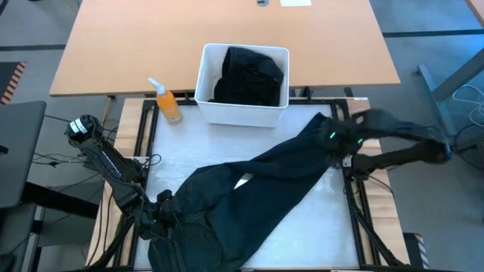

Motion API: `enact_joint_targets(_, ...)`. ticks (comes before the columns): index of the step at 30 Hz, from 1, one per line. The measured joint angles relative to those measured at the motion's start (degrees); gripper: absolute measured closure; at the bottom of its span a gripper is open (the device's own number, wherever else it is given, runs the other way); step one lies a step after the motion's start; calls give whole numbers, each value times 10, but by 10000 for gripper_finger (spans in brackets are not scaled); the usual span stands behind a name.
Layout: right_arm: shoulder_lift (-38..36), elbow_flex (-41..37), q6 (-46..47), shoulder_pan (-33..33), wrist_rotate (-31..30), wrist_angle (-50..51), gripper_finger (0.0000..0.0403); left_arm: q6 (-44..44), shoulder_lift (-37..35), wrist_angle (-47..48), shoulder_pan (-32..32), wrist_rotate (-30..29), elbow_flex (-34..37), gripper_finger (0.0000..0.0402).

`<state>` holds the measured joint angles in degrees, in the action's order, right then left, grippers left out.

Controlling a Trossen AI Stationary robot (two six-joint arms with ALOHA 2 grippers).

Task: Fold laundry
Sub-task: Fold the blue long pants

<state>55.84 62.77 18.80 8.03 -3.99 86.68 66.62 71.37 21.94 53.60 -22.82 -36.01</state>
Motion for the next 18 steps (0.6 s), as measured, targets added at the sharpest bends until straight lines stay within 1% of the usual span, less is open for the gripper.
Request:
enact_joint_targets(3,6,-91,1,-92,-15,-58,204,-6,0,0,0,-1,0,235)
enact_joint_targets(6,29,-156,5,-159,-26,-157,211,-9,0,0,0,0,0,235)
enact_joint_targets(8,54,-181,13,-190,-70,-199,216,-9,0,0,0,3,0,235)
enact_joint_targets(11,88,-199,37,-217,-142,-246,223,-5,0,0,0,10,0,235)
enact_joint_targets(15,147,-215,45,-234,-145,-325,225,5,0,-1,0,10,0,235)
enact_joint_targets(18,190,-221,55,-243,-156,-317,225,5,0,-2,0,10,0,235)
